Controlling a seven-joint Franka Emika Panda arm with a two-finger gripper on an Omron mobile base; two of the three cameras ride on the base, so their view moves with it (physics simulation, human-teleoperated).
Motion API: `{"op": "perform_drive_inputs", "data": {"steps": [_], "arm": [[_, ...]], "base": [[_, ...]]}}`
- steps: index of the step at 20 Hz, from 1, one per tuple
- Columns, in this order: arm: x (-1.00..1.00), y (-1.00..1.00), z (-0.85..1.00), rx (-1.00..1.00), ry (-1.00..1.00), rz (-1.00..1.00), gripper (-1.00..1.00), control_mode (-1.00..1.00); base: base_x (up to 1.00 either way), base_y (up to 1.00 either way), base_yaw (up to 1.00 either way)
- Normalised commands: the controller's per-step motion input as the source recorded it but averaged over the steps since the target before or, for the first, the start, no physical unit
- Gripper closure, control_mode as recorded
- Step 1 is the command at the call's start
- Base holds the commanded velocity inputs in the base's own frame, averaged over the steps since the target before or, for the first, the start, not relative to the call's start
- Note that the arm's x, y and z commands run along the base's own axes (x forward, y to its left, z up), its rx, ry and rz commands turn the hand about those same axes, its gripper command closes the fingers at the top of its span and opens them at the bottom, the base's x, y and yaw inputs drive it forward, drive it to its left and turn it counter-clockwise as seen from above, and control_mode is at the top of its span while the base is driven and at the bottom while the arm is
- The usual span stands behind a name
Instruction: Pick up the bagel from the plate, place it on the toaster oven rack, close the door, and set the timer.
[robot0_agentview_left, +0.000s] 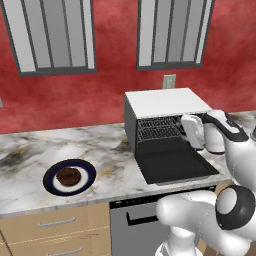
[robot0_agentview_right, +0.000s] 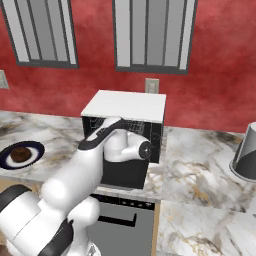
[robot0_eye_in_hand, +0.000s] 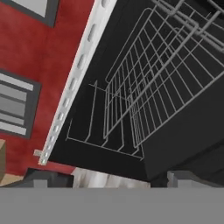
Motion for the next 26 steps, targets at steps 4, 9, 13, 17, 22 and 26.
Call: {"op": "perform_drive_inputs", "data": {"steps": [4,9,13,17,22,26], "arm": [[0.32,-0.13,-0.15,0.03,-0.08,0.00,-1.00,-1.00],[0.33,-0.01,-0.14,0.01,-0.07,0.00,-1.00,-1.00],[0.33,0.00,-0.14,0.00,-0.05,0.00,-1.00,-1.00],[0.36,0.00,-0.14,0.00,-0.02,-0.01,-1.00,-1.00],[0.41,0.00,-0.09,0.00,-0.01,-0.02,-1.00,-1.00],[0.36,0.00,-0.14,0.00,0.00,-0.02,-1.00,-1.00]], "base": [[0.00,0.00,0.00],[0.00,0.00,0.00],[0.00,0.00,0.00],[0.00,0.00,0.00],[0.00,0.00,0.00],[0.00,0.00,0.00]]}}
